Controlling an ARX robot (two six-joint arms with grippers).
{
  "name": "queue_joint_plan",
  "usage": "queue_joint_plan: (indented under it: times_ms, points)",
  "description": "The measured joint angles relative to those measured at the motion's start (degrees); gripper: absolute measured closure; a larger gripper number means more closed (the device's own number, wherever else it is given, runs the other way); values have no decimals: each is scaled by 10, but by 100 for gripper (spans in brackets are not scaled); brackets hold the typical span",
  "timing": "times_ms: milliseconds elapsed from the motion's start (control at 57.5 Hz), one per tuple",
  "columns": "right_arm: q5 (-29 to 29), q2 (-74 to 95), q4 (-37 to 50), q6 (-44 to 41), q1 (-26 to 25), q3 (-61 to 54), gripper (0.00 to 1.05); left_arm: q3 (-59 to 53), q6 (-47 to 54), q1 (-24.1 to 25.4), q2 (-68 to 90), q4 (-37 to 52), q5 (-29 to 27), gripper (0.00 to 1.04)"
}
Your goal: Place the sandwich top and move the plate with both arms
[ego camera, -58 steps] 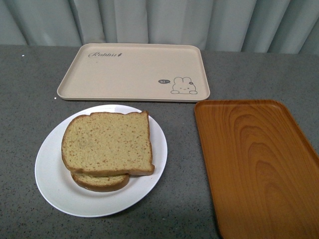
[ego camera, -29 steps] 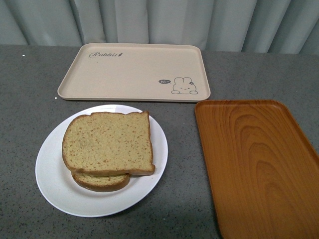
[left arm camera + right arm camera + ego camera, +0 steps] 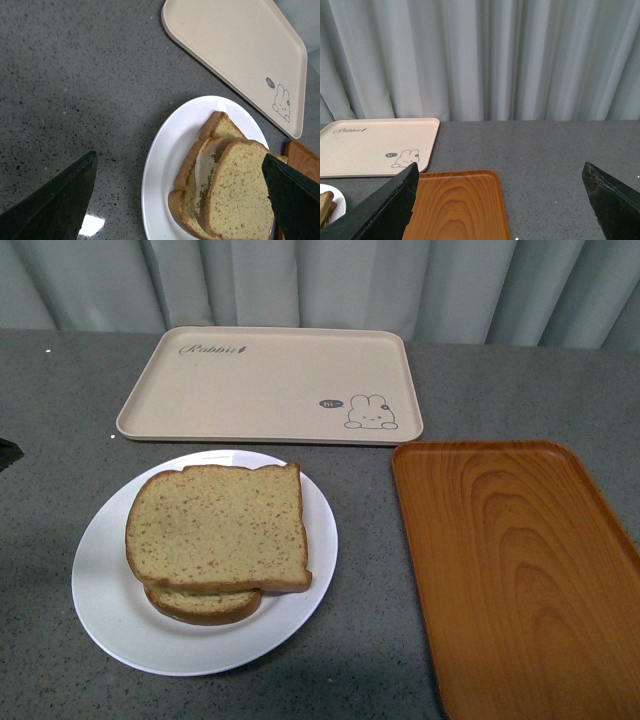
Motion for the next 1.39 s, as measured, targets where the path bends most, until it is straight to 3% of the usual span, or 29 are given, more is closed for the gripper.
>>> queue_joint_plan:
  times_ms: [400, 800, 1391]
  points:
    - [0, 0, 0, 0, 0, 0, 9, 62, -68, 23, 149, -10, 27, 6]
    - [0, 0, 0, 0, 0, 0, 9, 65, -149, 14, 192, 1, 133, 6]
    - [0, 0, 0, 0, 0, 0, 9, 77, -216, -12, 258, 21, 129, 7]
